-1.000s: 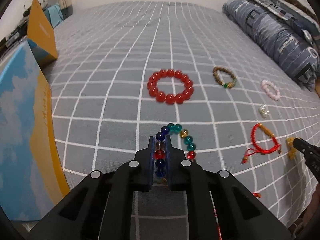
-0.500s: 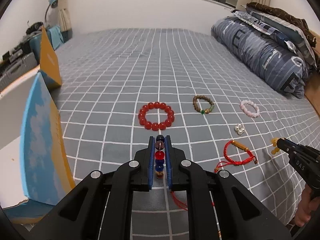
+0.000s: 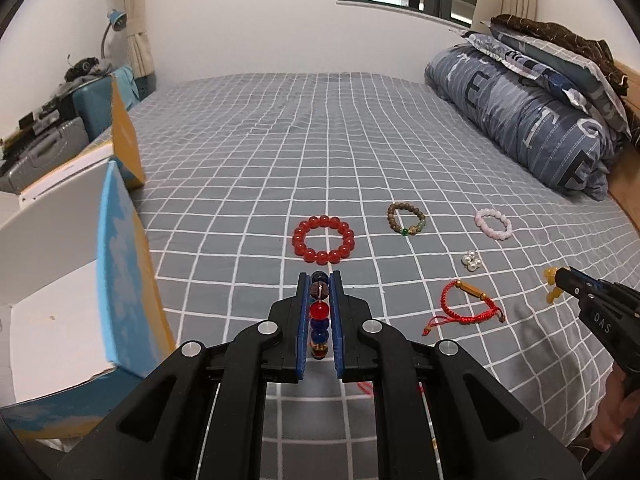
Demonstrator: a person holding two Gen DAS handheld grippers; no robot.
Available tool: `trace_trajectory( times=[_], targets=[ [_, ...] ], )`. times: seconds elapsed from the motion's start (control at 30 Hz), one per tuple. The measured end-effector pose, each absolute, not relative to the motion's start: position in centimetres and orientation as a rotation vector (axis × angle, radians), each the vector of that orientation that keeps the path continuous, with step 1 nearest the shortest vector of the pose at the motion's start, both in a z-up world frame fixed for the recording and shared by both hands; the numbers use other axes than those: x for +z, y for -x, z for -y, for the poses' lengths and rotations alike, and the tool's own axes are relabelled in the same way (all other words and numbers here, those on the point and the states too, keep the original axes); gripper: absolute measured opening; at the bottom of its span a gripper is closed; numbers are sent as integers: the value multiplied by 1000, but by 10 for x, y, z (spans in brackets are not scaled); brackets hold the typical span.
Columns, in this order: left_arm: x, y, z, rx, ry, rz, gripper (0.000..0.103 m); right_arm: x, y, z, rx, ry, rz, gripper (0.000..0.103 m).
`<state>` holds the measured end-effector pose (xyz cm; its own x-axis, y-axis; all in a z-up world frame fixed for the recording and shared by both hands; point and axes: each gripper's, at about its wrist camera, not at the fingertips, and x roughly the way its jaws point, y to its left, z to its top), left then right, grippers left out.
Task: Organize jewelry
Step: 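Carry both held bracelets over the open white box with both tools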
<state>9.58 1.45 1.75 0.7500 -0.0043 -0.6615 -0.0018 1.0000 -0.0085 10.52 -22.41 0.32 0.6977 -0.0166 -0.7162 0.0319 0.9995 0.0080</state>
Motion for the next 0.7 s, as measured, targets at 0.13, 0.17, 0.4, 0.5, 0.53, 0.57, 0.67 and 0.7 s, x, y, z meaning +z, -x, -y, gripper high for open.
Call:
trace_trajectory(
  times=[0.13, 0.17, 0.4, 0.5, 0.53, 0.57, 0.67, 0.7],
  targets=[
    [27, -85, -21, 8, 11, -709, 9, 13, -99, 216, -19, -10, -786, 9],
    [30, -82, -22, 11, 11, -706, 9, 15, -98, 214, -17, -8, -784, 9],
    [50, -64, -35, 31, 17, -684, 9, 31, -87, 195, 4, 7, -766, 9],
    [57, -58, -42, 41, 23, -680, 9, 38, -83, 184, 17, 15, -758, 9],
    [59, -55, -45, 45, 27, -677, 9, 40, -82, 180, 22, 18, -757, 9],
    [62, -52, -48, 48, 30, -673, 9, 42, -82, 177, 26, 20, -755, 9],
    [69, -45, -57, 58, 38, -663, 9, 49, -80, 163, 47, 26, -750, 9],
    [71, -43, -60, 63, 41, -662, 9, 51, -80, 159, 53, 29, -747, 9]
  ],
)
